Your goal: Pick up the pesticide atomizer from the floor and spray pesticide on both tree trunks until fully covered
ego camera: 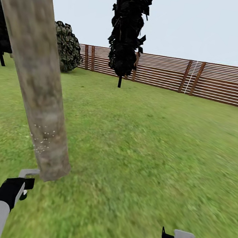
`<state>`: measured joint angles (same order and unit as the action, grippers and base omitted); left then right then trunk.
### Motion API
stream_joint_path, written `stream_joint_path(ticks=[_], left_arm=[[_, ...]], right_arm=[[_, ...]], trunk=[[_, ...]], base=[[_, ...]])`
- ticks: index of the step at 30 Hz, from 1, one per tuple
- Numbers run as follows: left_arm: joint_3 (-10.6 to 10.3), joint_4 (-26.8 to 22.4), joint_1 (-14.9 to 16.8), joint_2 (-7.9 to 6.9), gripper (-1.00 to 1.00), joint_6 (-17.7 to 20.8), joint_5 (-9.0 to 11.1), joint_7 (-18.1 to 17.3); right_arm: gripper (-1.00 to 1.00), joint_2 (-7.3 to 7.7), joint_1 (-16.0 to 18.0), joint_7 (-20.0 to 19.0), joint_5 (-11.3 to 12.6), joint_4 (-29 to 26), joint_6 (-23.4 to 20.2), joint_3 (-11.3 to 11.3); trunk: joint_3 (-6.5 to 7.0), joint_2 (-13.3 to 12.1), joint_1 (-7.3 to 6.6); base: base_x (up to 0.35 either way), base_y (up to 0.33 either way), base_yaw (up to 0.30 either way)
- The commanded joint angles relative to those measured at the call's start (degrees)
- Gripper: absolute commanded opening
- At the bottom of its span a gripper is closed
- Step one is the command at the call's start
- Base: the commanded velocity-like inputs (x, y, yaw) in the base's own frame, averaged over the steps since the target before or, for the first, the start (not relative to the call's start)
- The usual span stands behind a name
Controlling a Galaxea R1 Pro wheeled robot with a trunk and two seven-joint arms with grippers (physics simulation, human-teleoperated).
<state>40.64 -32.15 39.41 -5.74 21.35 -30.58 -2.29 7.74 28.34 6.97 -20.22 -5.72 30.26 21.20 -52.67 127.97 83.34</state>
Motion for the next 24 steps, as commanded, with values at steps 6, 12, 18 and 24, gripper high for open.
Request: stream_joint_path(ticks=[6, 12, 18, 24], left_arm=[[0.87, 0.41, -0.55, 0.23, -1.0, -2.99, -0.23, -0.18], [0.85, 0.51, -0.56, 0.93, -1.0, -3.15, -0.21, -0.17], [0.77, 0.51, -0.56, 1.04, -1.0, -3.24, -0.27, -0.18], [0.58, 0.26, -0.56, 2.96, -1.0, -3.4, -0.52, -0.09]], right_arm=[[1.0, -0.08, 0.05, 0.32, -0.61, 0.09, 0.15, 0.25], [1.0, -0.09, 0.05, 0.32, -0.61, 0.09, 0.15, 0.25], [1.0, -0.09, 0.05, 0.32, -0.61, 0.09, 0.15, 0.25], [1.0, -0.09, 0.05, 0.32, -0.61, 0.09, 0.15, 0.25]], trunk=[[-0.05, 0.02, -0.02], [-0.05, 0.02, -0.02], [-0.05, 0.02, -0.02], [-0.05, 0.02, -0.02]], base=[[0.028, -0.268, 0.158], [0.197, -0.228, 0.245], [0.125, -0.248, 0.03], [0.006, -0.275, 0.0]])
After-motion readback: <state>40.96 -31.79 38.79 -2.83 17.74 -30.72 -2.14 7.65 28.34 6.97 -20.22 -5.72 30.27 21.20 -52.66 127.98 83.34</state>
